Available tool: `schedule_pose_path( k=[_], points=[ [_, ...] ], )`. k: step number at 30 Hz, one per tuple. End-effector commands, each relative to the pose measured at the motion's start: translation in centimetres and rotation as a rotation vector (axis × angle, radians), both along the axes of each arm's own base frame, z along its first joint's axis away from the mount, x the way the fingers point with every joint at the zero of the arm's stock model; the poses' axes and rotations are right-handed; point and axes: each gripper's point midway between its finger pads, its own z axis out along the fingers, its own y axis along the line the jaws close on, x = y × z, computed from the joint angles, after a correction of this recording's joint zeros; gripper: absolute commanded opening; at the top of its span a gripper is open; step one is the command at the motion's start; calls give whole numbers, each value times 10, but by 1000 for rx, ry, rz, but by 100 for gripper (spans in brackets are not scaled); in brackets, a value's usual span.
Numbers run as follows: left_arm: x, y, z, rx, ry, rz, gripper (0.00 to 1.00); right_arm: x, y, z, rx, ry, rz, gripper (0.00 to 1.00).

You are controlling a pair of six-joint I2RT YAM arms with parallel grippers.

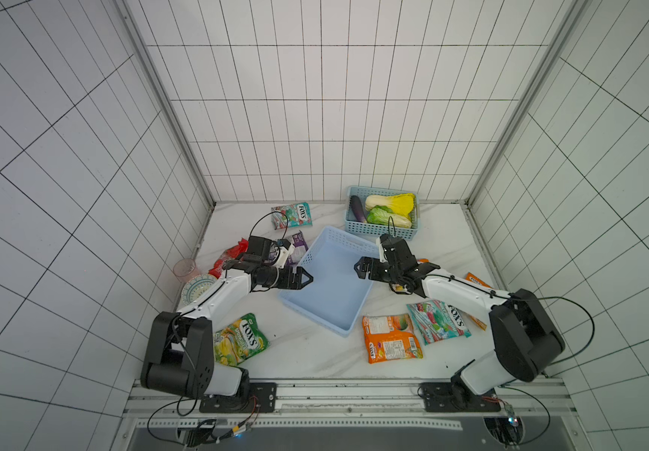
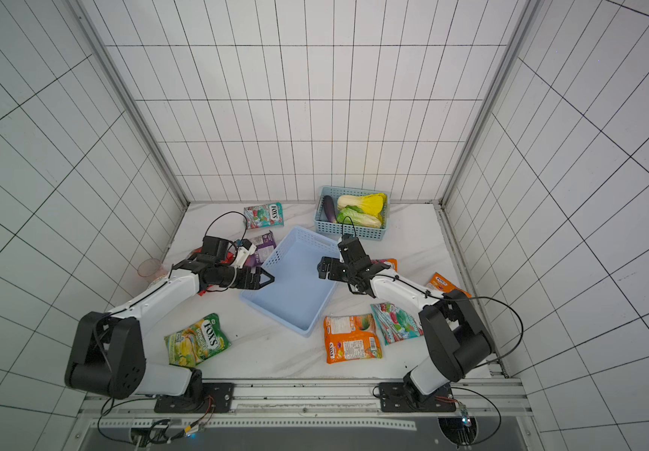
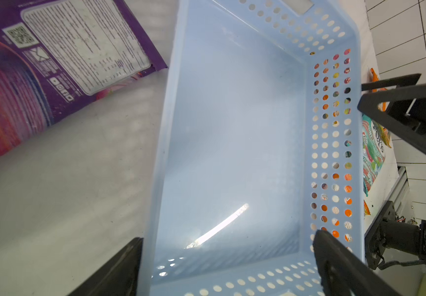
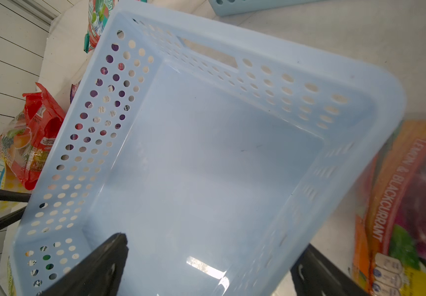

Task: Put the candies in the basket
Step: Adjust the basket at the center of the board.

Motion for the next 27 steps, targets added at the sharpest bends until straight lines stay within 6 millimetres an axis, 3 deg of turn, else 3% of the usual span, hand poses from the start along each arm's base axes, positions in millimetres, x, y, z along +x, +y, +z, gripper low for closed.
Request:
schedule_pose_path(
  k=[1, 7, 19, 27],
  points=[
    [-13, -12, 2, -18, 4, -70, 98, 10, 3, 6, 15, 4, 13, 99],
    [-33, -33, 3, -55, 28, -163, 98, 22, 2, 3, 24, 30, 22, 99],
    [-53, -52, 7, -101, 61, -231, 98, 35, 9, -2, 44, 88, 58, 99],
    [-58, -55, 8, -113, 56, -235, 98, 38, -24, 18, 47, 101, 3, 99]
  ],
)
